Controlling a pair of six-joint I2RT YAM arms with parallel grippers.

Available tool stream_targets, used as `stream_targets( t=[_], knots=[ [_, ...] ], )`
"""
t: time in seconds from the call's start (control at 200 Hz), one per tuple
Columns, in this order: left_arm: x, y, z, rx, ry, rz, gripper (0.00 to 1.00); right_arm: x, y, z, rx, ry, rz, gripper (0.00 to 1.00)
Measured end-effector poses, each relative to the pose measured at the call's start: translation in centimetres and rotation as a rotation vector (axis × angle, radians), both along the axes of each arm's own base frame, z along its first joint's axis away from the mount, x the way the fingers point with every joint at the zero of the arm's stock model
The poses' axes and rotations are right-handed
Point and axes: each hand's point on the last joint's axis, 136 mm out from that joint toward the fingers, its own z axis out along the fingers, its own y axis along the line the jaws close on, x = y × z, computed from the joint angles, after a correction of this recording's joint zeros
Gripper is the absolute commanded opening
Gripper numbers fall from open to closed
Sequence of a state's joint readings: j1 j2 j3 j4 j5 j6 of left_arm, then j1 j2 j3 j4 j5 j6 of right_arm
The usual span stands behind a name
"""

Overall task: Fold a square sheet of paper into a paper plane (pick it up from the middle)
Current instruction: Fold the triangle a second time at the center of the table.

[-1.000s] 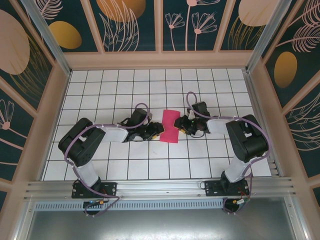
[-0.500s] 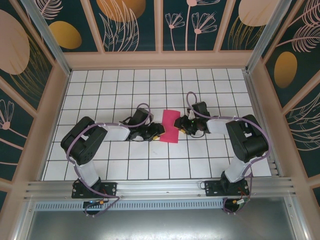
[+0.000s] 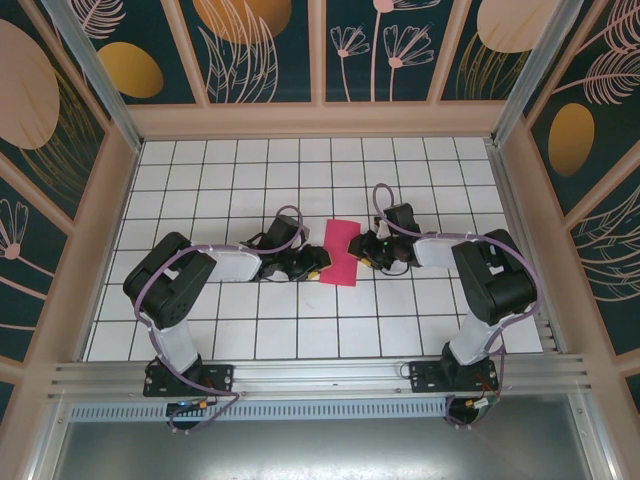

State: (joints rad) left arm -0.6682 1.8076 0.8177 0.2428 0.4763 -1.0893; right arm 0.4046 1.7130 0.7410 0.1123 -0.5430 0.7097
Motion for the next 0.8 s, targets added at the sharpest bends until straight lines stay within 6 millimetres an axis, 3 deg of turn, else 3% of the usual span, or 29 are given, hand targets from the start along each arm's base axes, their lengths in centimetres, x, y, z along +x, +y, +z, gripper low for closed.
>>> stream_targets(
  t=[0.405,0.796],
  knots=[
    [1.9,-1.7,1.1,-0.034,-0.046,-0.021,0.43,0.0,0.0,0.0,0.004,-0.002,0.0,0.42],
    [4.8,-1.5,1.5,-0.05,-0.08,-0.007,0.39,0.0,0.0,0.2,0.014,-0.019,0.002,0.44]
  ],
)
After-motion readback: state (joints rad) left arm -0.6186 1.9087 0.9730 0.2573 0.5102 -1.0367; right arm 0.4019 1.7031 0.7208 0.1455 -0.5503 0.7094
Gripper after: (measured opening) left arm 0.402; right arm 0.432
